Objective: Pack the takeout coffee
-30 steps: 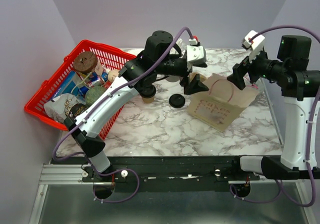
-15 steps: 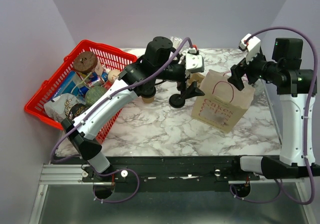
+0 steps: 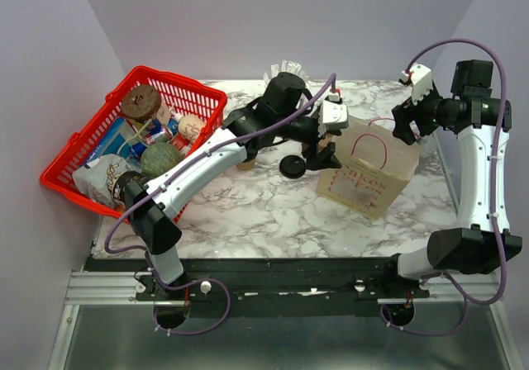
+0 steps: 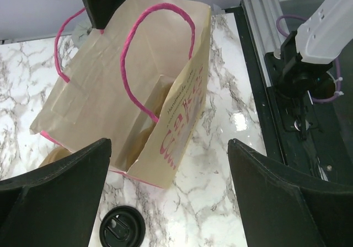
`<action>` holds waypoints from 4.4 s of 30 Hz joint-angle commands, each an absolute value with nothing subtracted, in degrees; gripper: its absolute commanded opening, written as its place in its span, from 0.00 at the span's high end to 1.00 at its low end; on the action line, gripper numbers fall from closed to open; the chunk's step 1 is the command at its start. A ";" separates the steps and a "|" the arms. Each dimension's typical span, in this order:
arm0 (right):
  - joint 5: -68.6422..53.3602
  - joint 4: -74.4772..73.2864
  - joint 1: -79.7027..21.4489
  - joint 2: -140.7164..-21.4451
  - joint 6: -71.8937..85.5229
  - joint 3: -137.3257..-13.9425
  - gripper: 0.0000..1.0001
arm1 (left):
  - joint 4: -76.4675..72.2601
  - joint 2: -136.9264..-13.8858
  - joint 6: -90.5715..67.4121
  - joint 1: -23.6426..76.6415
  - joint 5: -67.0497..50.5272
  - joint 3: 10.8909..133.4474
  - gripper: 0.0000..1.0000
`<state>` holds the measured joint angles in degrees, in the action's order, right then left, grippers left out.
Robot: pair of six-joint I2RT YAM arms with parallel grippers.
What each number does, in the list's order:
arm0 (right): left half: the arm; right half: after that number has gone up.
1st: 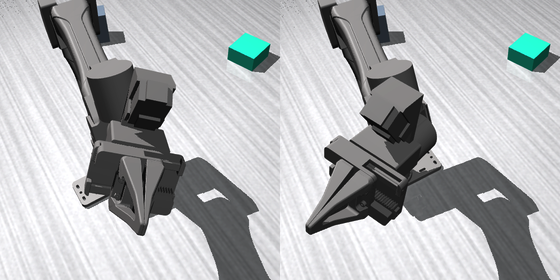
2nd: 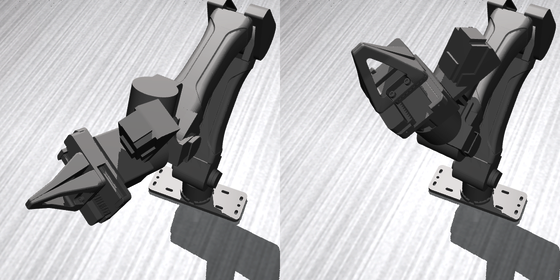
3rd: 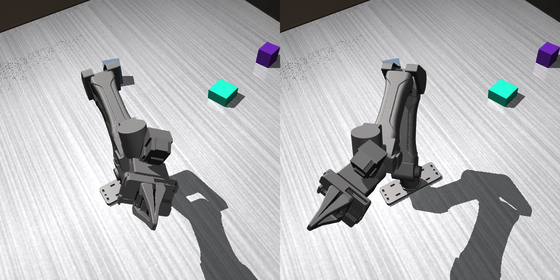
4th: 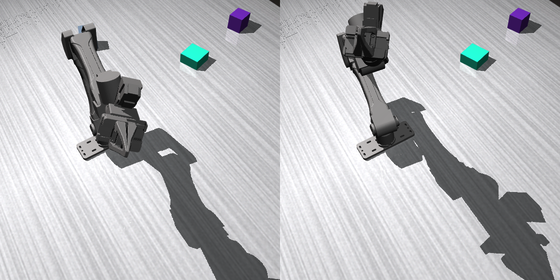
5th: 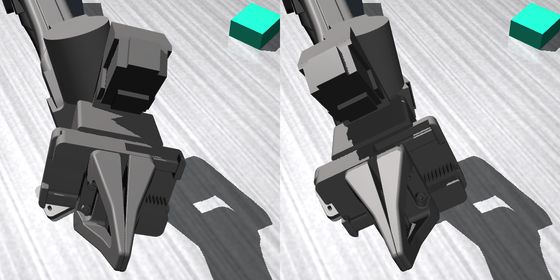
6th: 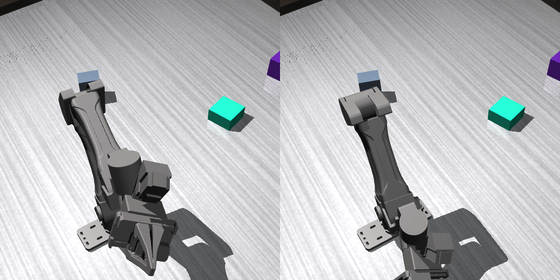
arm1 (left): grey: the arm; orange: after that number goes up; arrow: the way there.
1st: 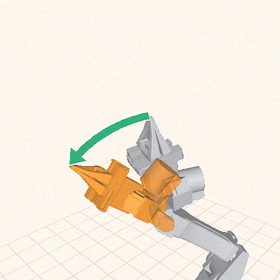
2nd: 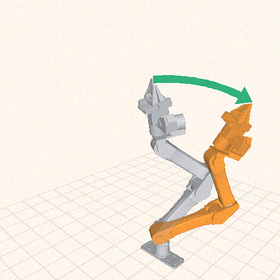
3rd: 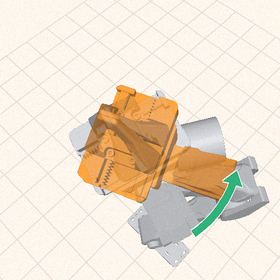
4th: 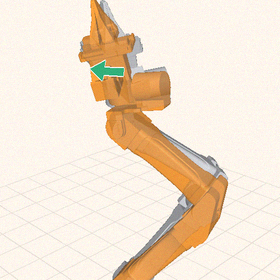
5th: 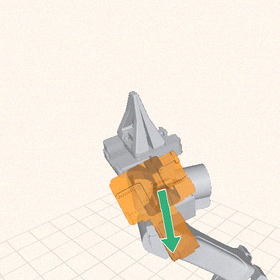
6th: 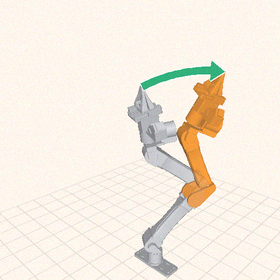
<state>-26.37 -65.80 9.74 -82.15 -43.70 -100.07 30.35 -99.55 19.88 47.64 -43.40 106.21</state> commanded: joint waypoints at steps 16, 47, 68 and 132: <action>-30.76 -74.79 10.37 -81.57 -50.79 -93.86 0.62 | 30.32 -87.46 23.20 47.81 -39.55 93.35 0.06; -36.13 -73.39 -2.45 -49.66 -48.17 -73.30 1.00 | 17.76 -74.97 18.72 47.46 -30.94 66.19 0.06; -38.41 -81.21 -6.59 -45.35 -45.18 -72.86 0.99 | 11.95 -75.58 14.41 47.46 -26.46 57.13 0.06; -40.25 -74.53 8.79 -65.21 -32.08 -96.85 0.00 | 73.75 -120.23 60.73 27.51 -10.29 119.71 0.02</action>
